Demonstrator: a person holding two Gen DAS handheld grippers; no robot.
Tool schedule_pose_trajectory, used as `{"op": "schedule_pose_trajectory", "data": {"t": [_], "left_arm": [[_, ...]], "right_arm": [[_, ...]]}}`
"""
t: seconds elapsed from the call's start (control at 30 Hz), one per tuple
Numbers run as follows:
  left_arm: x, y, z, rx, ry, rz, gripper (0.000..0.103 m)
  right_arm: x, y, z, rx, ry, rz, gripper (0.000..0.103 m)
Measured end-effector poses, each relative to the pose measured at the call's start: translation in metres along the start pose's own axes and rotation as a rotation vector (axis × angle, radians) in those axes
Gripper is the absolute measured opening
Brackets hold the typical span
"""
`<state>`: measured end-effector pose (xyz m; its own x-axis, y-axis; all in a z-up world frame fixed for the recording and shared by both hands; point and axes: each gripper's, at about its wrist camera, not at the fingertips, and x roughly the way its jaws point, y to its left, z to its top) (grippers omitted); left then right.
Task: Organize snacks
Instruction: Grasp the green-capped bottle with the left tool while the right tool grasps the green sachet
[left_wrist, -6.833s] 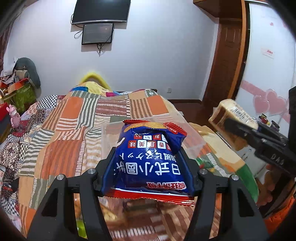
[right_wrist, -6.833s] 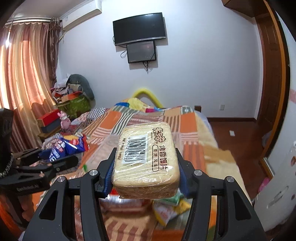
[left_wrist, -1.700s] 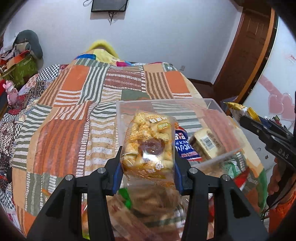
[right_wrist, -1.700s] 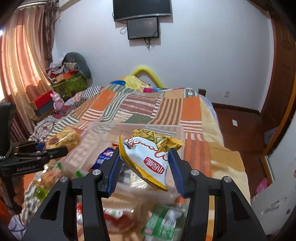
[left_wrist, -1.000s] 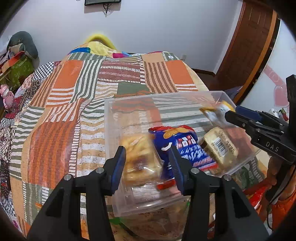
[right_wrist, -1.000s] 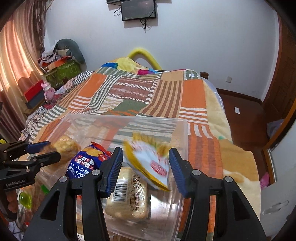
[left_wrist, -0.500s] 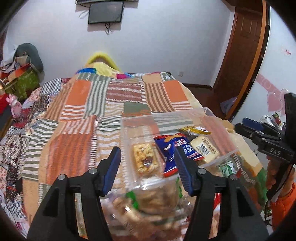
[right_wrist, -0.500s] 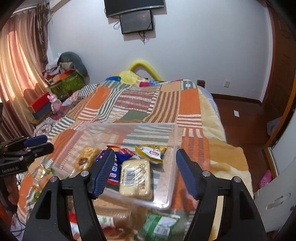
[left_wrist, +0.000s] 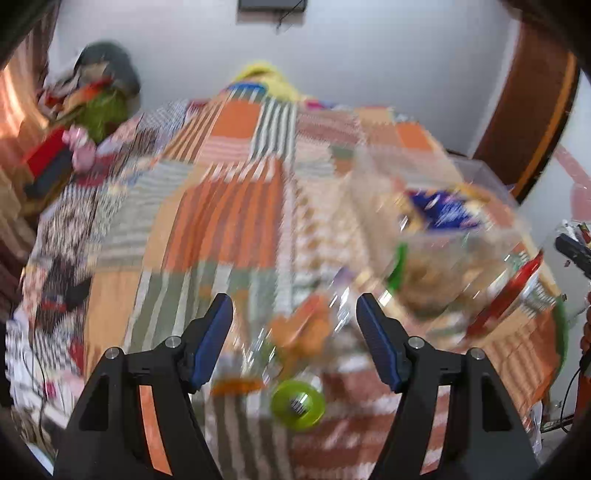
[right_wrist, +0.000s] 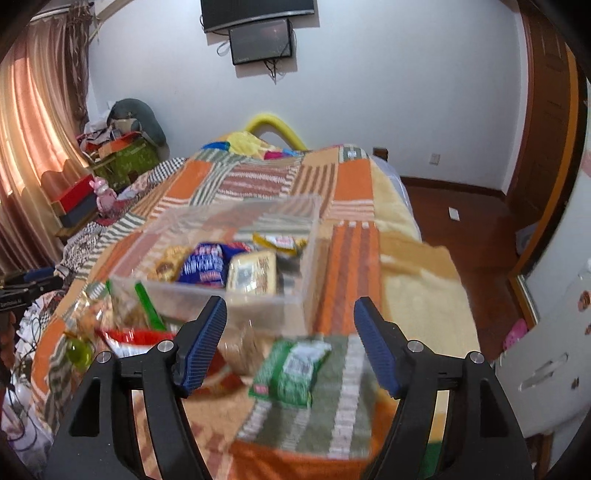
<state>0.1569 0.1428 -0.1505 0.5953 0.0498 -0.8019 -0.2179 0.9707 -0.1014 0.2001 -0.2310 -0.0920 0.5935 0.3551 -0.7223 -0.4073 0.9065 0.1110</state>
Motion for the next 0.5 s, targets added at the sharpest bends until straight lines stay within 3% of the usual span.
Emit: {"op": "schedule_pose_trajectory", "data": {"t": [0.33,0.5], "left_arm": [[0.029,0.014,-0.064,-0.063,0.122,-0.043,0.068],[0.047,0.010,-0.072,-0.061,0.165,-0.061,0.053]], "right_arm": [[0.019,-0.015,-0.037,0.068,0.112,-0.016,0.068],[0.033,-0.014,-0.043,0.082,0.160,-0.009,0.068]]}}
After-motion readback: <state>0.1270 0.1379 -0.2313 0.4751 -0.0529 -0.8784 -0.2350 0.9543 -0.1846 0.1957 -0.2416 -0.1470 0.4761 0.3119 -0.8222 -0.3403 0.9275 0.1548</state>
